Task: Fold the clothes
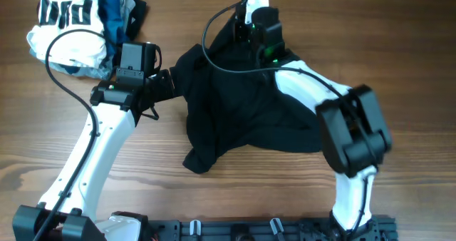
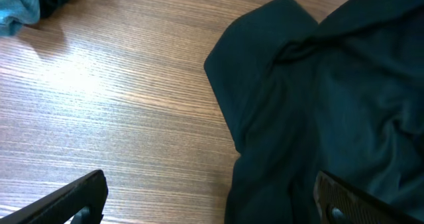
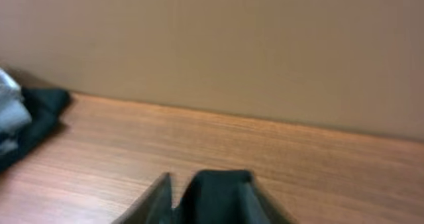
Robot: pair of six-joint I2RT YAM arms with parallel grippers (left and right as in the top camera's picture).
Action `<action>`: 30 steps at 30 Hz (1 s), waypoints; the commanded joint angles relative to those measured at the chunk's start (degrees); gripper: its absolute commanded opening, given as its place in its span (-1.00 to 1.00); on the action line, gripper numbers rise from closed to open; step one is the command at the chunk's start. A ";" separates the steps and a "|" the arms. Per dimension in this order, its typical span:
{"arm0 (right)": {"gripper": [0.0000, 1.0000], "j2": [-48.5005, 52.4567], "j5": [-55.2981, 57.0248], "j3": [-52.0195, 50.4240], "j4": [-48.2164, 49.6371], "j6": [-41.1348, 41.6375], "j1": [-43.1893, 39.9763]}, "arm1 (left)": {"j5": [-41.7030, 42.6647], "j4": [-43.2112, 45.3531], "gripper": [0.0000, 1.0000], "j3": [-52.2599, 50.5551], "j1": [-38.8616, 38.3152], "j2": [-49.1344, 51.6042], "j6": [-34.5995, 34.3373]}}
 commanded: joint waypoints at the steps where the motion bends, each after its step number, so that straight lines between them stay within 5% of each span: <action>1: 0.10 6.56 1.18 0.28 2.71 5.31 -3.72 | -0.74 0.26 1.00 1.07 0.26 1.33 -0.72; 2: 0.18 6.60 0.68 0.28 2.60 6.23 -4.61 | -0.72 0.24 1.00 1.07 0.26 1.51 -0.72; 6: 0.99 4.13 -4.61 0.61 0.61 5.77 -7.74 | -0.55 1.16 1.00 1.07 0.09 2.93 -0.72; 10: 0.99 -3.02 -11.21 0.76 -9.14 5.60 -9.86 | 0.63 3.87 1.00 1.07 -0.11 5.42 0.85; 20: 1.00 -28.39 -15.61 0.74 -50.90 7.58 -14.53 | 2.10 10.84 1.00 1.07 -0.68 15.37 2.69; 25: 0.99 -32.06 -6.95 0.39 -75.87 16.81 -16.48 | 2.58 9.57 1.00 1.07 -2.93 14.49 4.04; 30: 0.99 -31.93 -0.02 -3.96 -83.95 24.44 -17.79 | 5.20 7.34 1.00 1.07 -7.37 14.45 4.00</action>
